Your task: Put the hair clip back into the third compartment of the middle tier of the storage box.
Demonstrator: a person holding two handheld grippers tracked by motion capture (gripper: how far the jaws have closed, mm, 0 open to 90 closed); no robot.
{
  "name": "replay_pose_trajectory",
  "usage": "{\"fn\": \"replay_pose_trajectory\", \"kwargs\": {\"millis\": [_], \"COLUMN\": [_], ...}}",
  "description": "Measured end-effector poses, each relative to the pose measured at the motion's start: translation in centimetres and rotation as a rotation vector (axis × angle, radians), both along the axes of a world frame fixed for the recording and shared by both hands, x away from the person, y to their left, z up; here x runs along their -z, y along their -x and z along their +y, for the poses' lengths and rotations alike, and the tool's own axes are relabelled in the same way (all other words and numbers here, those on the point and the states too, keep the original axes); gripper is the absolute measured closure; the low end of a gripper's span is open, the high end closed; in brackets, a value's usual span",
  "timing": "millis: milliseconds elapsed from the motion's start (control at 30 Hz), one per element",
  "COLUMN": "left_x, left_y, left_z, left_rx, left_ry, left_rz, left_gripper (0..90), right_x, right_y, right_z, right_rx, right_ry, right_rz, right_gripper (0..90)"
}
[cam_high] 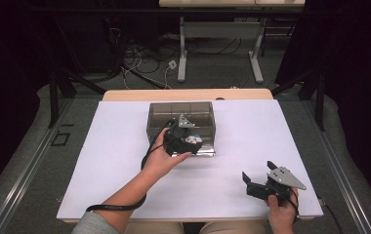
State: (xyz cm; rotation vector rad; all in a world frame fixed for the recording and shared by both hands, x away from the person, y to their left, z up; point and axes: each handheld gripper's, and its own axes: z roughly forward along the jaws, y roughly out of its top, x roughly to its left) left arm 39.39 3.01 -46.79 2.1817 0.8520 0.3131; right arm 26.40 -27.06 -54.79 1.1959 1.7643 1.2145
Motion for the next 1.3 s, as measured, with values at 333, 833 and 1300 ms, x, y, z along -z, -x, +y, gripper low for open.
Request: {"fn": "replay_pose_trajectory", "kwargs": {"millis": [333, 833, 1300], "left_x": [0.2, 0.7, 1.3], "left_y": [-0.6, -1.5, -1.4], "left_z": [-1.0, -2.4, -3.0], "left_rx": [0.005, -0.008, -0.002], "left_ry": [-0.020, -0.036, -0.053], "left_rz": [0.006, 0.015, 0.006], "left_gripper": [36.9, 36.6, 36.0], "right_x": [0.0, 0.1, 0.1], "right_y": [0.0, 0.0, 0.0], "right_z": [-0.1, -0.2, -0.2], "right_rx": [0.004, 0.003, 0.000], "right_ry": [-0.002, 0.000, 0.004], "right_rz": [0.003, 0.001, 0.002], "right_gripper": [4.0, 4.0, 4.1]}}
